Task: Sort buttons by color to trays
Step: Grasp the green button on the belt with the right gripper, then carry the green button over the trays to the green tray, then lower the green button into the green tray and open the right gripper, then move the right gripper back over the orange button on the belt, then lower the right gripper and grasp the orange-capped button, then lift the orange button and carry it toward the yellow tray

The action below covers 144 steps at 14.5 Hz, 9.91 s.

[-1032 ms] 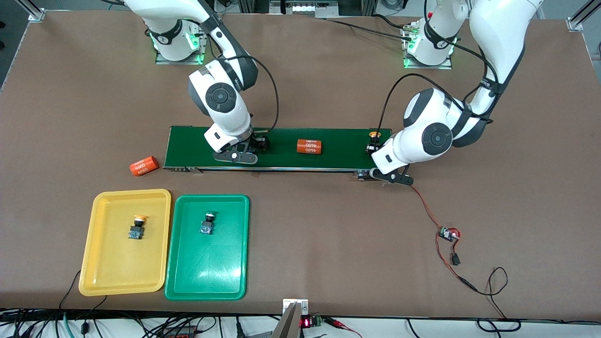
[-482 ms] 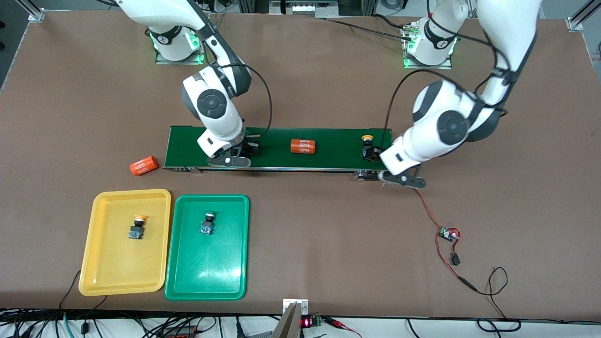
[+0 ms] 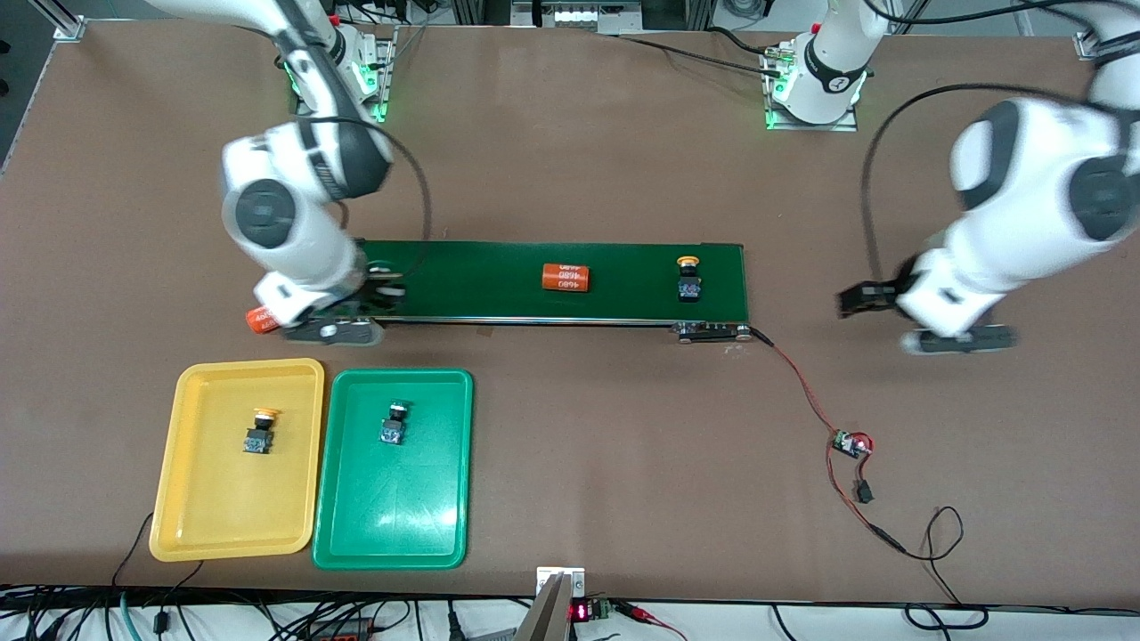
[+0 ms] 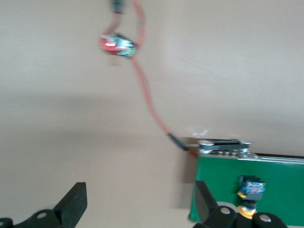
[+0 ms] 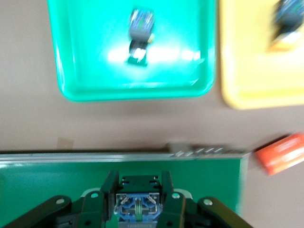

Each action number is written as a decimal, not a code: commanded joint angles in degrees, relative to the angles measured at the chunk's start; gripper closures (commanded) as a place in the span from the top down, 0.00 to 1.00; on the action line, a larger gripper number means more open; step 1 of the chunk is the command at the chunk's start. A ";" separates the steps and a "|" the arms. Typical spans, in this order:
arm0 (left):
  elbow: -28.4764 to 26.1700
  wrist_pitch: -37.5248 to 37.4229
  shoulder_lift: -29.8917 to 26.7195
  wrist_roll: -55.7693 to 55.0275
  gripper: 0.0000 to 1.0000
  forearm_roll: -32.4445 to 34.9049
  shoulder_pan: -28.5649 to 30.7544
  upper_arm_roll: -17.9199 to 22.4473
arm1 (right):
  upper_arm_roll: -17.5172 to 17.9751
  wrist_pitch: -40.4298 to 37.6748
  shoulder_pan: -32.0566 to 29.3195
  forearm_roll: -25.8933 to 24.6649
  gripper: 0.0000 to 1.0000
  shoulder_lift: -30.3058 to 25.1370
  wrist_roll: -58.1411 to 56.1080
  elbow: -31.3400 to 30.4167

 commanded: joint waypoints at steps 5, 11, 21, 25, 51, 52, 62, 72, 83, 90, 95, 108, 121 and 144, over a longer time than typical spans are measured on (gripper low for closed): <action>14.20 -13.29 0.75 4.21 1.00 -0.07 -3.14 8.90 | 0.65 3.56 -10.45 -0.29 0.17 9.87 -16.42 9.15; 17.99 -19.37 -0.48 4.13 1.00 0.02 -3.15 8.47 | 0.30 11.89 -14.94 -0.99 0.17 19.36 -20.99 14.69; 18.34 -18.05 -0.39 12.03 1.00 -0.68 -2.27 8.47 | -0.14 14.73 -16.79 -1.08 0.27 24.91 -21.70 17.24; 18.16 -17.70 -3.73 11.43 1.00 -0.33 -2.27 8.56 | 0.38 14.64 -15.39 -0.38 0.24 24.56 -21.00 17.24; 7.09 -13.57 -9.80 11.33 1.00 4.15 -1.74 7.77 | 0.21 10.19 -5.10 -0.38 0.99 21.32 -11.24 15.93; 7.09 -13.48 -9.89 11.33 1.00 4.15 -1.83 7.68 | 0.56 6.15 -4.92 -0.29 1.00 18.78 -10.11 14.79; 7.09 -17.16 -11.47 10.89 1.00 1.70 -1.57 6.27 | 1.79 19.30 3.50 -0.11 1.00 -8.05 7.54 -24.33; 7.71 -17.08 -11.03 11.68 1.00 1.34 0.72 4.78 | 1.88 22.19 13.97 -0.11 1.00 -6.21 23.56 -23.63; 7.18 -16.29 -11.29 11.60 1.00 1.34 0.36 3.02 | 1.79 24.22 17.05 -0.64 1.00 -0.75 28.49 -18.62; 7.00 -16.11 -11.29 11.51 1.00 1.43 0.89 3.11 | 1.79 24.13 17.23 -0.46 1.00 -0.67 21.80 -18.27; 7.18 -16.11 -11.29 11.51 1.00 1.51 0.89 3.11 | 1.79 24.13 17.32 -0.46 1.00 -0.67 22.25 -18.09; 7.09 -16.03 -11.21 11.42 1.00 3.89 0.63 3.02 | 1.53 23.08 17.49 -1.25 1.00 0.56 21.81 -16.95; 7.09 -16.03 -11.21 11.42 1.00 3.89 0.63 3.02 | 1.44 23.08 17.40 -2.04 1.00 0.65 21.90 -16.86; 7.18 -15.76 -11.03 11.33 1.00 3.89 0.89 3.20 | 1.18 22.03 16.35 -6.35 0.02 7.25 21.64 -11.77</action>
